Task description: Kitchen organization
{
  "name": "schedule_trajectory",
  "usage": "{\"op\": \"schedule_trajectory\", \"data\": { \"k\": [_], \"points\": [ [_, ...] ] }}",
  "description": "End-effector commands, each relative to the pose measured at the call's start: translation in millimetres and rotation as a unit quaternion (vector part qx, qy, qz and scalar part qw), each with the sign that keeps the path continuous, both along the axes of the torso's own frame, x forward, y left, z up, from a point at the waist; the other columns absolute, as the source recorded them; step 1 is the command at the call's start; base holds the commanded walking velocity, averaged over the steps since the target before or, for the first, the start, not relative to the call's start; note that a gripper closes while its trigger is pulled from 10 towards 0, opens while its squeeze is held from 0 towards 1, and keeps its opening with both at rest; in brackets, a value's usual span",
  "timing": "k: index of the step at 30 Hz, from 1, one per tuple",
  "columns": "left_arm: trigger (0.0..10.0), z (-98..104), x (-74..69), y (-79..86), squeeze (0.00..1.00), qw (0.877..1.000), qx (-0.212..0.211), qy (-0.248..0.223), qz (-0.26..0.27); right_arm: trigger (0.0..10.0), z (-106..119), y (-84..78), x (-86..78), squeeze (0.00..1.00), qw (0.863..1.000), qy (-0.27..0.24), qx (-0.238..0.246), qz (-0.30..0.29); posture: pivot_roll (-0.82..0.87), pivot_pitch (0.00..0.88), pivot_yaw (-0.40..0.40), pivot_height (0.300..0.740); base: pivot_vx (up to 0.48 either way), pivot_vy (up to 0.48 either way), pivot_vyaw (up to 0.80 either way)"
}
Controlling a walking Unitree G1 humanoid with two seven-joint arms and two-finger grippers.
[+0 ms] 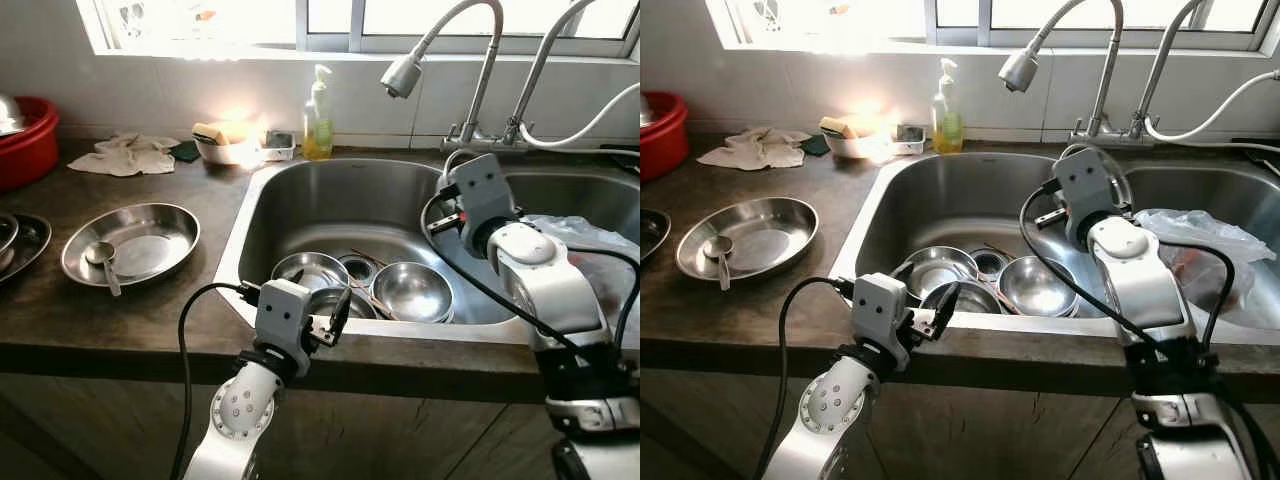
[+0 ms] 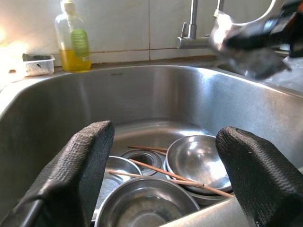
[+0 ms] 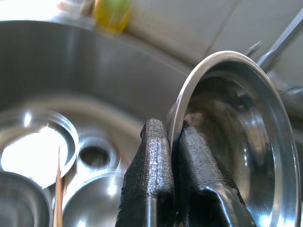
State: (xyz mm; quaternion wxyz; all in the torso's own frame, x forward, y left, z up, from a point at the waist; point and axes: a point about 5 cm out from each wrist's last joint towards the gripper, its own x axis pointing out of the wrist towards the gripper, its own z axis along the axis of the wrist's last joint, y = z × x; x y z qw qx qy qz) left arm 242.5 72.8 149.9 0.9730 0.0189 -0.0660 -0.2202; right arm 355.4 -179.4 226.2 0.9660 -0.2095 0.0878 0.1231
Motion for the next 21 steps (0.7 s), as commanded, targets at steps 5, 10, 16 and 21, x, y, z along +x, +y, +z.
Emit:
{"op": "schedule_trajectory", "data": {
  "k": [5,10,16,21],
  "points": [
    [10.0,3.1,-7.7,-2.4,0.00,1.000,-0.002,0.003,-0.004,10.0,-22.1,-3.8,9.0,0.00,0.994,0.087,-0.043,0.040,0.05,0.112,-0.057,0.740,0.000,0.000,0.00],
    [10.0,1.2,-13.7,-3.5,0.00,1.000,0.002,0.009,-0.012,10.0,-41.9,-0.5,6.3,0.00,0.985,0.145,-0.065,0.075,0.06,0.126,-0.056,0.740,0.000,0.000,0.00],
    [10.0,2.6,-15.3,-2.9,0.00,1.000,-0.001,0.013,-0.010,10.0,-62.1,2.9,1.6,0.00,0.973,0.184,-0.095,0.100,0.06,0.146,-0.054,0.740,0.000,0.000,0.00],
    [10.0,3.6,-16.2,-2.1,0.00,1.000,0.001,0.016,-0.011,10.0,-66.4,5.0,0.2,0.26,0.971,0.195,-0.089,0.108,0.07,0.163,-0.049,0.740,0.000,0.000,0.00]
  ]
}}
